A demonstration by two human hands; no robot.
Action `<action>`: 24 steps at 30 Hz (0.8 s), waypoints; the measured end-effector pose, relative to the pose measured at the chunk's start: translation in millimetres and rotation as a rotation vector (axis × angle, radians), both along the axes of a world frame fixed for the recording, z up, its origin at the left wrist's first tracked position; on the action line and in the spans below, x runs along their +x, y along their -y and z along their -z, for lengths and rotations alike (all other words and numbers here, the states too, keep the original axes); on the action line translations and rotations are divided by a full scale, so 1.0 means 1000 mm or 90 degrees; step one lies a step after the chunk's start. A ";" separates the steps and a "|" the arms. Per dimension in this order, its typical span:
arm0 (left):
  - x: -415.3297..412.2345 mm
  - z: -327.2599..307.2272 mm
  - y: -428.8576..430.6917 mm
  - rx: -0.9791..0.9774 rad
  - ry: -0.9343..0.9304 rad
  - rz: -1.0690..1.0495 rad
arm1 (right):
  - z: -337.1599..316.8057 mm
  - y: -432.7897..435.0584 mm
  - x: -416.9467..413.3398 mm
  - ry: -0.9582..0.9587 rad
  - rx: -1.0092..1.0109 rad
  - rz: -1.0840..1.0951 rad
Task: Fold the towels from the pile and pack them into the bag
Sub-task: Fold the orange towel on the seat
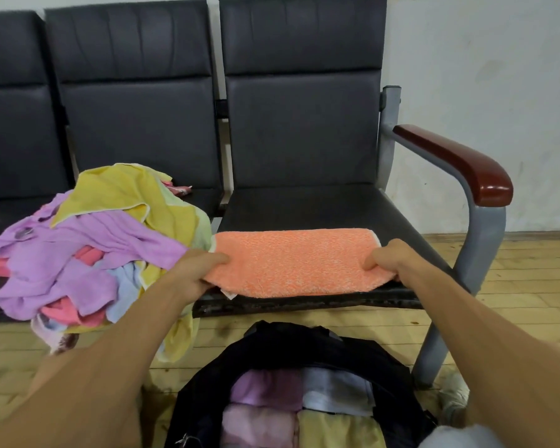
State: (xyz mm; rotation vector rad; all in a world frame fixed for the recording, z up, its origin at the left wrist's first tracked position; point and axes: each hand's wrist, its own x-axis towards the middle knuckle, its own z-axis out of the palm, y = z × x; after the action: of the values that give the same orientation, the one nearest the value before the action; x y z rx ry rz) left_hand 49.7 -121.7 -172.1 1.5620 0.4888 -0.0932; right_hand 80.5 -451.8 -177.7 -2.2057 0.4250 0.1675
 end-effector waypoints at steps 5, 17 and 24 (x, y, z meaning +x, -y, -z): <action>-0.011 -0.035 0.018 -0.160 0.104 -0.064 | -0.008 -0.004 -0.007 -0.165 0.064 -0.176; 0.003 -0.065 0.129 0.035 0.075 0.163 | -0.008 -0.007 -0.022 -0.111 0.154 -0.088; 0.003 -0.034 0.181 0.282 0.002 0.366 | -0.018 -0.006 -0.028 -0.113 0.170 -0.091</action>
State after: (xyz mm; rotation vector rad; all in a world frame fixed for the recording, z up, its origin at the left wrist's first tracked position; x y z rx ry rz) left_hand 52.3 -302.4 -138.1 2.1021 0.0398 -0.4464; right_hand 52.9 -445.6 -159.2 -1.9644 0.3209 0.4728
